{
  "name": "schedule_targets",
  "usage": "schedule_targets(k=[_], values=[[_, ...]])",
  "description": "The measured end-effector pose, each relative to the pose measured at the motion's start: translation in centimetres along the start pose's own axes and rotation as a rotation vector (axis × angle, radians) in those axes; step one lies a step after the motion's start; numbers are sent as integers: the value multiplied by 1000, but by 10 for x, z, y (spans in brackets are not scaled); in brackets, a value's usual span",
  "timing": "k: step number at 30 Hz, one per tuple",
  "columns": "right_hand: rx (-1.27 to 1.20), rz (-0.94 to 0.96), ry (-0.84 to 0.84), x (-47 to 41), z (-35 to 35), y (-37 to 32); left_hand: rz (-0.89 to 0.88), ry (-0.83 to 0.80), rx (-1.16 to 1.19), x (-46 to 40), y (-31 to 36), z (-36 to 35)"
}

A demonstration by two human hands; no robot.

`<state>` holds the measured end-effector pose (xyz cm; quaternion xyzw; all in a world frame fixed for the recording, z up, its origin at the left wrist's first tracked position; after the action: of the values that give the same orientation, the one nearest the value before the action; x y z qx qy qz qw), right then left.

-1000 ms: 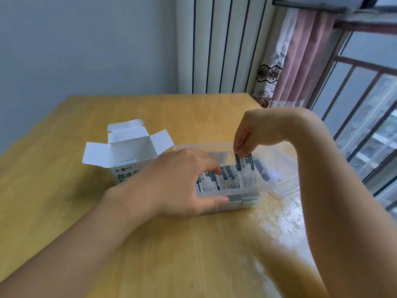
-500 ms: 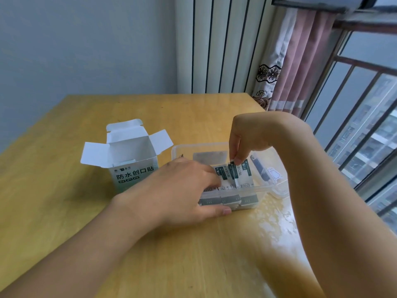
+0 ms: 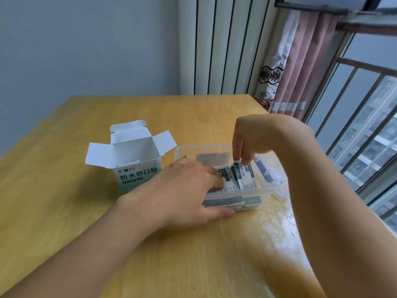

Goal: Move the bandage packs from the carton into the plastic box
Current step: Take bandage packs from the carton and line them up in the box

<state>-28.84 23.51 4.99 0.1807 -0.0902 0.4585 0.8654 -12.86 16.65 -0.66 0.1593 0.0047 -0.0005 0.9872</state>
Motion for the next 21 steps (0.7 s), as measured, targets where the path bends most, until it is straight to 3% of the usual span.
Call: schedule_targets(k=[7,14,21], values=[[-27,-8,38,4,5,4,-15,13,25,2,5,3],[-25,-9,-25,2,2,3,-7,106,258,4,-3,22],[164,-125,-92,-13,-8,-11,-7,2,154,4,5,10]])
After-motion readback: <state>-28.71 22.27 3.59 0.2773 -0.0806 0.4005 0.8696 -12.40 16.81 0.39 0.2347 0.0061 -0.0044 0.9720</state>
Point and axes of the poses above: each hand's wrist, its own x-axis away from the middle knuckle, its own z-axis out of the back of the hand, y = z × x, the point moved 3 cm from there along -x, towards the middle knuckle, and after that the axes turned 13 degrees about x, right-handed, at the moved point
